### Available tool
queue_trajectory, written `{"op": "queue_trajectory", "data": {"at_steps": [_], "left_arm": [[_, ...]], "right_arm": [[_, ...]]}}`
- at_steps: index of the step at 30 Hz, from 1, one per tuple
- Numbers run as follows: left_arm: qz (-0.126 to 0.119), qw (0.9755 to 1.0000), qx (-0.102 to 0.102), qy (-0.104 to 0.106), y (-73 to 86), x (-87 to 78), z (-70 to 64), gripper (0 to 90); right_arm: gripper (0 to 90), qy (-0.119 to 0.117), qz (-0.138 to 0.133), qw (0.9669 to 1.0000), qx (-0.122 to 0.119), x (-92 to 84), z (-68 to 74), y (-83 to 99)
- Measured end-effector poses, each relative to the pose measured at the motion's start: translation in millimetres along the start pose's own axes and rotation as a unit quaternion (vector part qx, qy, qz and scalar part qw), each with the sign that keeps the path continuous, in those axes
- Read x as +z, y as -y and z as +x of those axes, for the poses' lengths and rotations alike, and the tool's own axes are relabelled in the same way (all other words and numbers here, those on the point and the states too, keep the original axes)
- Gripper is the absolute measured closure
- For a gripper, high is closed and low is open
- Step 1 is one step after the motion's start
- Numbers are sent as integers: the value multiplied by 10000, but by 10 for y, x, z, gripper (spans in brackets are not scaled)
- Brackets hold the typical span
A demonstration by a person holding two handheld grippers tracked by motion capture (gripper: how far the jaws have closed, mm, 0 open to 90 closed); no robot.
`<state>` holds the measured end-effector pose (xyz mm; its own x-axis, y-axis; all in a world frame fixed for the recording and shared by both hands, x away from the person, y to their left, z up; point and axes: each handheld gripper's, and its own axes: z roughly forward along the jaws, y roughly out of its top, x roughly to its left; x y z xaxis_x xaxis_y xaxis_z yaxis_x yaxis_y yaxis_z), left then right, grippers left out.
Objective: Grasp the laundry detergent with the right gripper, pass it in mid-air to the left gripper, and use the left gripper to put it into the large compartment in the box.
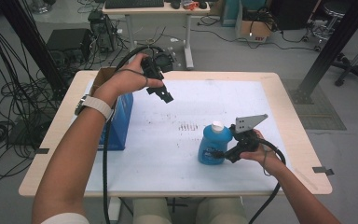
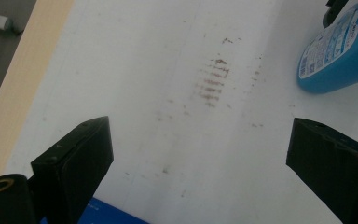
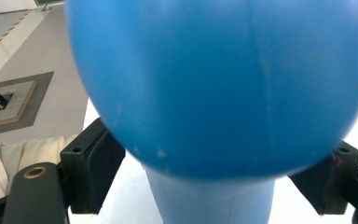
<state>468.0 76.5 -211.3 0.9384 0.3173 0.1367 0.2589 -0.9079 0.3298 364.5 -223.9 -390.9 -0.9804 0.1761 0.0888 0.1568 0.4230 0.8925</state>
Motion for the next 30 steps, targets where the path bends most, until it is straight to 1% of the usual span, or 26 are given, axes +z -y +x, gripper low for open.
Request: {"op": "queue_trajectory", "data": {"at_steps": [2,3,4,7,11,12,13,14,18,19,23,24,28,29,30], "left_arm": [[5,10000,21,5,0,1,2,74],[21,10000,-8,12,-3,6,-5,74],[12,10000,25,25,-6,8,-4,74],[17,10000,35,27,-14,7,-5,74],[10,10000,27,22,-12,8,-4,74],[23,10000,25,20,-10,6,-3,74],[23,10000,25,20,-10,6,-3,74],[24,10000,4,14,-7,3,-5,74],[11,10000,14,5,1,-1,1,74],[16,10000,-3,2,3,-3,1,74],[1,10000,13,3,10,-9,4,74],[4,10000,-19,2,12,-7,0,74],[7,10000,-5,-6,17,-7,5,74],[-8,10000,-11,4,22,-5,8,74],[-8,10000,-11,4,22,-5,8,74]], "right_arm": [[187,-11,49,10000,3,-2,2,-3],[199,-1,-3,10000,22,11,9,-5],[206,-3,7,10000,-21,10,4,-5],[221,-34,-5,10000,-13,19,1,1],[260,-82,-72,9999,8,41,1,20],[272,-82,-58,9999,-6,41,-1,22],[289,-99,-101,9999,-19,48,-3,27],[295,-89,-116,9999,36,49,4,26],[312,-87,-91,9999,48,46,1,29],[328,-86,-80,9999,50,46,-5,31],[352,-93,-138,9999,42,51,-14,36],[355,-103,-187,9998,62,60,-12,40],[371,-106,-202,9997,50,72,-13,46],[380,-86,-101,9997,217,58,10,51],[380,-86,-101,9997,217,58,10,51]]}}
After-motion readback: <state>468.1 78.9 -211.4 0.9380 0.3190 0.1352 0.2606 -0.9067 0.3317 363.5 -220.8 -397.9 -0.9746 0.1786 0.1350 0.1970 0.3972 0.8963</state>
